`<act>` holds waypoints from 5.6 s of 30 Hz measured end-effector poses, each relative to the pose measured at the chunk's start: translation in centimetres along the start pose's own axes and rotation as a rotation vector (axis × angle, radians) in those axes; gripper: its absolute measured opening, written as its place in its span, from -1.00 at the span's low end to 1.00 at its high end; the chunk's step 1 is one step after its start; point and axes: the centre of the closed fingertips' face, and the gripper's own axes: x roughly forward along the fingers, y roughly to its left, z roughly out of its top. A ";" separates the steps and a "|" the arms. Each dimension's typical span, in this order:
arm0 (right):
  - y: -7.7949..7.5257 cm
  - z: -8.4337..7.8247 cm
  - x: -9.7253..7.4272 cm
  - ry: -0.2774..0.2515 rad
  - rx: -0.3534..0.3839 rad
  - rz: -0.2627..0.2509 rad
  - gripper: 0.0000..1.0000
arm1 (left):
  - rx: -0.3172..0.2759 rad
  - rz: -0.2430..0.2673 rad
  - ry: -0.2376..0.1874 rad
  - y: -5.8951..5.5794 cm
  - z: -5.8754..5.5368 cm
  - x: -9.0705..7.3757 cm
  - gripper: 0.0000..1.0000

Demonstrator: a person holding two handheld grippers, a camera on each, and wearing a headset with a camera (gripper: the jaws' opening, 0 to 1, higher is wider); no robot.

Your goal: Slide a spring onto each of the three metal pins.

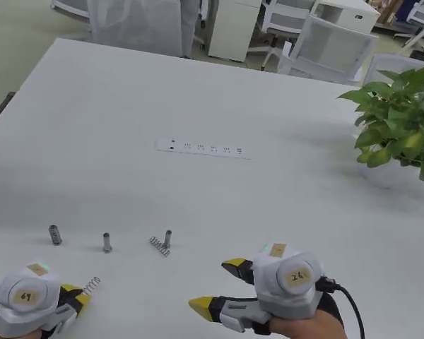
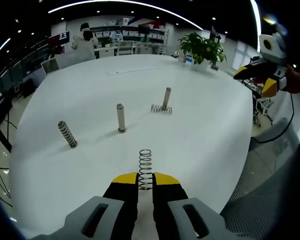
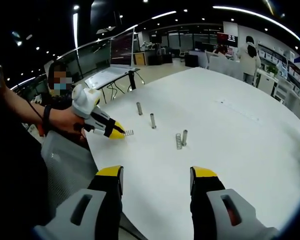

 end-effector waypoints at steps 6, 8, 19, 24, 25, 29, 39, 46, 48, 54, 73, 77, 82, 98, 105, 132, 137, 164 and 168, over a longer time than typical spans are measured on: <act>0.4 0.3 0.4 -0.006 0.002 0.019 0.03 | 0.005 0.007 -0.026 -0.2 0.6 -1.2 -0.95; 0.6 0.4 0.6 -0.004 -0.005 0.026 0.03 | 0.010 0.009 -0.035 -0.3 0.9 -1.5 -0.95; 1.6 1.2 1.6 -0.010 -0.032 0.067 0.01 | 0.050 0.015 -0.079 -0.5 2.8 -3.4 -0.95; 2.0 1.4 1.9 -0.009 -0.043 0.085 0.00 | 0.053 0.023 -0.096 -0.6 3.2 -4.2 -0.95; 2.1 1.5 2.0 -0.008 -0.046 0.087 0.00 | 0.054 0.024 -0.098 -0.6 3.3 -4.3 -0.95; 2.4 1.8 2.2 -0.009 -0.060 0.102 -0.01 | 0.064 0.023 -0.110 -1.0 3.6 -4.9 -0.95; 3.3 2.6 2.8 -0.009 -0.097 0.142 -0.07 | 0.090 0.016 -0.136 -2.1 4.4 -6.1 -0.95; 3.8 2.8 3.2 0.003 -0.130 0.171 -0.10 | 0.115 0.011 -0.159 -2.9 5.5 -6.8 -0.95; 4.0 2.9 3.4 0.007 -0.142 0.183 -0.11 | 0.124 0.007 -0.168 -3.1 5.8 -7.0 -0.95; 4.6 3.4 4.0 0.018 -0.174 0.210 -0.13 | 0.136 -0.002 -0.183 -3.7 6.3 -7.1 -0.95; 6.2 5.2 5.2 0.036 -0.294 0.318 -0.26 | 0.228 -0.063 -0.212 -6.1 8.4 -7.8 -0.95; 6.6 5.8 5.3 0.035 -0.325 0.348 -0.32 | 0.246 -0.071 -0.215 -6.5 8.8 -7.9 -0.95; 6.9 6.3 5.3 0.028 -0.355 0.373 -0.42 | 0.266 -0.082 -0.219 -6.9 9.2 -7.9 -0.95; 8.8 6.3 5.4 0.038 -0.406 0.457 -0.66 | 0.349 -0.146 -0.212 -9.2 9.7 -8.2 -0.95; 9.0 6.7 4.9 0.027 -0.416 0.472 -0.78 | 0.398 -0.147 -0.197 -9.2 9.6 -8.1 -0.95; 10.1 5.9 4.6 0.139 -0.630 0.553 -0.73 | 0.474 -0.165 -0.183 -10.5 9.5 -8.1 -0.96; 10.4 5.2 4.5 0.172 -0.707 0.580 -0.79 | 0.496 -0.175 -0.176 -10.9 9.3 -7.9 -0.95; 10.7 5.3 4.8 0.146 -0.666 0.569 -0.84 | 0.385 -0.188 -0.193 -10.6 8.6 -7.2 -0.93; 10.3 5.2 4.8 0.155 -0.662 0.559 -0.84 | 0.375 -0.173 -0.185 -10.1 8.2 -7.4 -0.88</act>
